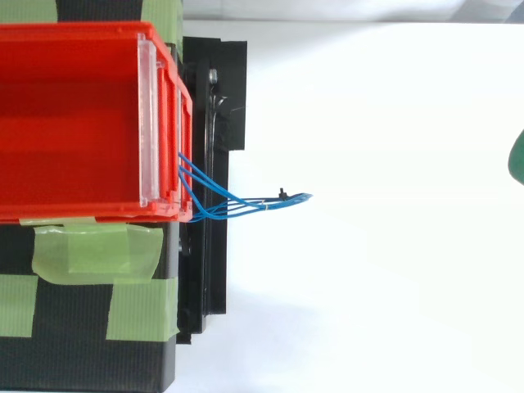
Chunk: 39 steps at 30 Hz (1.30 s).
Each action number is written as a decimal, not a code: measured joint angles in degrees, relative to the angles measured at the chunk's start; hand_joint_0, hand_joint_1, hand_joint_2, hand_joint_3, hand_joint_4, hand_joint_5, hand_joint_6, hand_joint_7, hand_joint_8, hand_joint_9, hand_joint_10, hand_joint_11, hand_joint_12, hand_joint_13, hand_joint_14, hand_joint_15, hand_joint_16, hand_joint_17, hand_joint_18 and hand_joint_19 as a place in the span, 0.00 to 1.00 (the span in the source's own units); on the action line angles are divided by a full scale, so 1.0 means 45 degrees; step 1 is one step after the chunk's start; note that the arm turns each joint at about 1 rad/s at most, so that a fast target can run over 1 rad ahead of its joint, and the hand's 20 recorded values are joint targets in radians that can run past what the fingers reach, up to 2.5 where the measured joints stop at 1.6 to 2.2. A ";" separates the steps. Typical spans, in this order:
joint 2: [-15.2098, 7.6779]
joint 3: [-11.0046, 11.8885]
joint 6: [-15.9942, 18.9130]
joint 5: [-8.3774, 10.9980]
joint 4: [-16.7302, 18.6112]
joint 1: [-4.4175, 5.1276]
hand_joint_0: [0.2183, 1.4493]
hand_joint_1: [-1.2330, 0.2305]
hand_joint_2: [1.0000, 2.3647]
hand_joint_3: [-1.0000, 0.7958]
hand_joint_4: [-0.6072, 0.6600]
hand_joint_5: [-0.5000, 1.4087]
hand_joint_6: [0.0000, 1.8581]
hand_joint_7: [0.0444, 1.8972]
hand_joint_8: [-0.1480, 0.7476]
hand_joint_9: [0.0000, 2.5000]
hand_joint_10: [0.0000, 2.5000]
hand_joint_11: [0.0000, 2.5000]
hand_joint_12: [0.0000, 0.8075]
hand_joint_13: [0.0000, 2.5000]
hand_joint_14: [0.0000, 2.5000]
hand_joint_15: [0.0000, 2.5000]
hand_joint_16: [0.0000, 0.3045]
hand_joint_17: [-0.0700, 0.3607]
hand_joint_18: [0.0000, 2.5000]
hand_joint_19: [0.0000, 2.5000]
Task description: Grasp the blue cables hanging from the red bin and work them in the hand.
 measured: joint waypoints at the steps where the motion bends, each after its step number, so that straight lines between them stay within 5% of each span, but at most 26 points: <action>1: -0.0001 -0.0001 0.0000 0.0000 0.0000 0.0000 0.49 0.50 0.00 0.07 0.60 0.10 0.00 0.31 0.38 0.10 0.00 0.02 0.49 0.12 0.00 0.09 0.20 0.48 0.11 0.16; 39: 0.0000 0.0000 0.0000 -0.0004 -0.0007 0.0000 0.50 0.50 0.00 0.07 0.63 0.12 0.00 0.32 0.38 0.11 0.00 0.02 0.49 0.13 0.00 0.10 0.20 0.48 0.13 0.17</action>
